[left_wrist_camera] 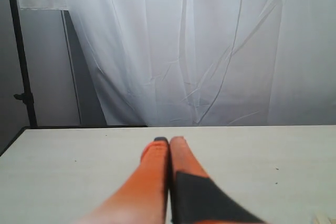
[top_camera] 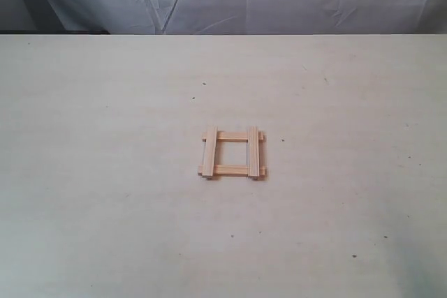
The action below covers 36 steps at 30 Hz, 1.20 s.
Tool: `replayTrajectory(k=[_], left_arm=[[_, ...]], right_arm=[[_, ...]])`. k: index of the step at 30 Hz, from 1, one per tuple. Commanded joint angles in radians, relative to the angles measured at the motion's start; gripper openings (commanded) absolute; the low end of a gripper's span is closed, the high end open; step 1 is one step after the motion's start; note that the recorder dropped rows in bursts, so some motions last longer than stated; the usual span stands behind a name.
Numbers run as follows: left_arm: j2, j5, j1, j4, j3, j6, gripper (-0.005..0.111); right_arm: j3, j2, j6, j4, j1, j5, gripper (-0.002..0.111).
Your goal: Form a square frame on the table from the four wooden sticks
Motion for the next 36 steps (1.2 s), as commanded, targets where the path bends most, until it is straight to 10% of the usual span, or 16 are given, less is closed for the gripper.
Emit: replayTrajectory(k=[1,15,26,36], left_arm=[[-0.008,-0.002,0.004,0.003,0.004,-0.006,0.000],[-0.033,-0.017,0.004,0.007,0.024,-0.005,0.000],[-0.051,-0.398,0.004,-0.143,0.429,-0.009,0.000],[-0.086,-0.274,0.004,-0.128,0.545,-0.007,0.000]], right_arm=[[0.001,-0.006,-0.004,-0.009,-0.005,-0.012,0.000],[0.001,-0.006,-0.004,-0.009,-0.005,-0.012,0.000],[0.001,-0.006,-0.004,-0.009,-0.005,-0.012,0.000],[0.001,-0.006,-0.004,-0.002,-0.005,-0.008,0.000]])
